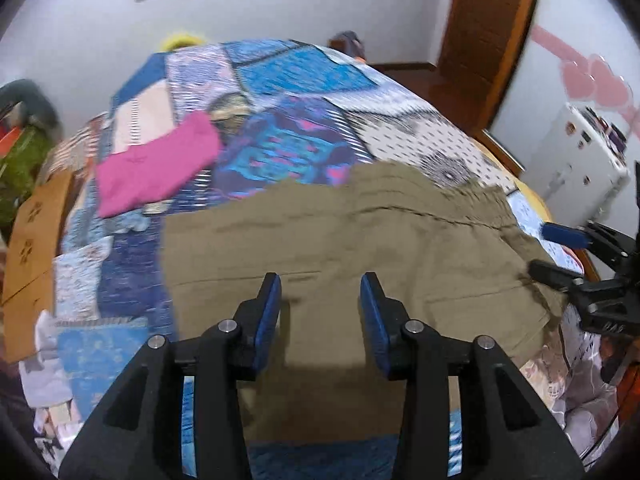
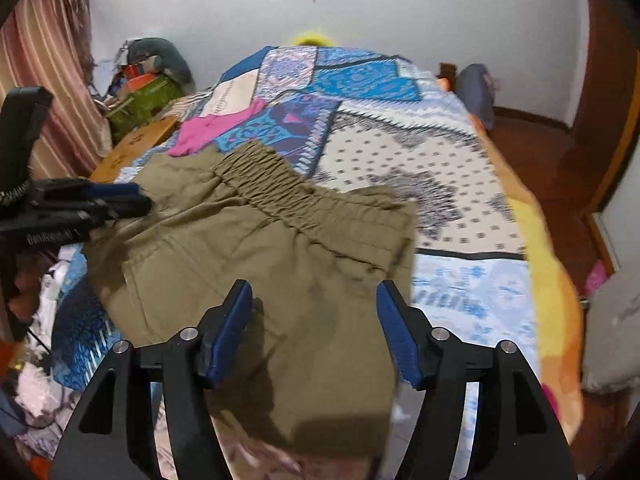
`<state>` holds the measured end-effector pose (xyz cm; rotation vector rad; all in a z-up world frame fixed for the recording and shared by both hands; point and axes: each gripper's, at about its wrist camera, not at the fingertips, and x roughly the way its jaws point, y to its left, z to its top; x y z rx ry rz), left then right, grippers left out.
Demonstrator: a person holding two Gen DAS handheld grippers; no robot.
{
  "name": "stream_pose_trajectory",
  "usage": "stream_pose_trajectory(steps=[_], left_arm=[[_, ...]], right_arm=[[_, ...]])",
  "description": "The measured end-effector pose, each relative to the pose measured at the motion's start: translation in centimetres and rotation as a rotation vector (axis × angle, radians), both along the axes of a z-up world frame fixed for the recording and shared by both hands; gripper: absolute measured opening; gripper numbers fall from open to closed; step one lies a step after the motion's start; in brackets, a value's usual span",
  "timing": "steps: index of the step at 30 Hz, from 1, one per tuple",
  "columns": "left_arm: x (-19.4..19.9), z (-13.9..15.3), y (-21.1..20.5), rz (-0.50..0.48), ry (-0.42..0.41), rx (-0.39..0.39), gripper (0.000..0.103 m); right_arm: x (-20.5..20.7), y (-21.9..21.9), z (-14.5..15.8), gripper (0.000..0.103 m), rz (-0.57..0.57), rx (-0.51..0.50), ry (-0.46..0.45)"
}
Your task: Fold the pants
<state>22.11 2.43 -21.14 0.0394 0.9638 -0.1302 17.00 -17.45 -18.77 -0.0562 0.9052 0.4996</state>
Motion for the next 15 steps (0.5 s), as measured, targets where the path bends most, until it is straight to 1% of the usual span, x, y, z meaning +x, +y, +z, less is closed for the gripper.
stream_pose_trajectory(steps=[1,3,5,7,12,15], left_arm=[[-0.3,0.4,0.9,0.020,-0.006,-0.003,0.048],[-0.9,1.0,2.8,0.071,-0.022,0.011,0.057],[-1.3,1.4,4.3,0.113,-0.032,0.023,0.071],[-1.8,1.6,6.0,0.153,-0.035,0.017,0.076],[-2.6,0.4,8.6,0.212,0.000,0.008,0.079],[-2.8,-0.7,9.3,0.216,0.033,-0.026,0.079]], right_arm=[[-0.1,-0.3,0.3,0.069,-0.011,-0.006,-0.010],[-0.4,-1.0,0.9,0.071,-0.031,-0.028,-0.035],[-0.5,-1.5,1.1,0.072,-0.048,-0.061,-0.054],[-0.5,-2.1,1.2,0.080,-0.077,-0.081,-0.065],[-0.2,-3.1,0.3,0.081,-0.121,-0.095,-0.049],[-0.1,-3.2,-0.6,0.081,-0.101,-0.089,-0.001]])
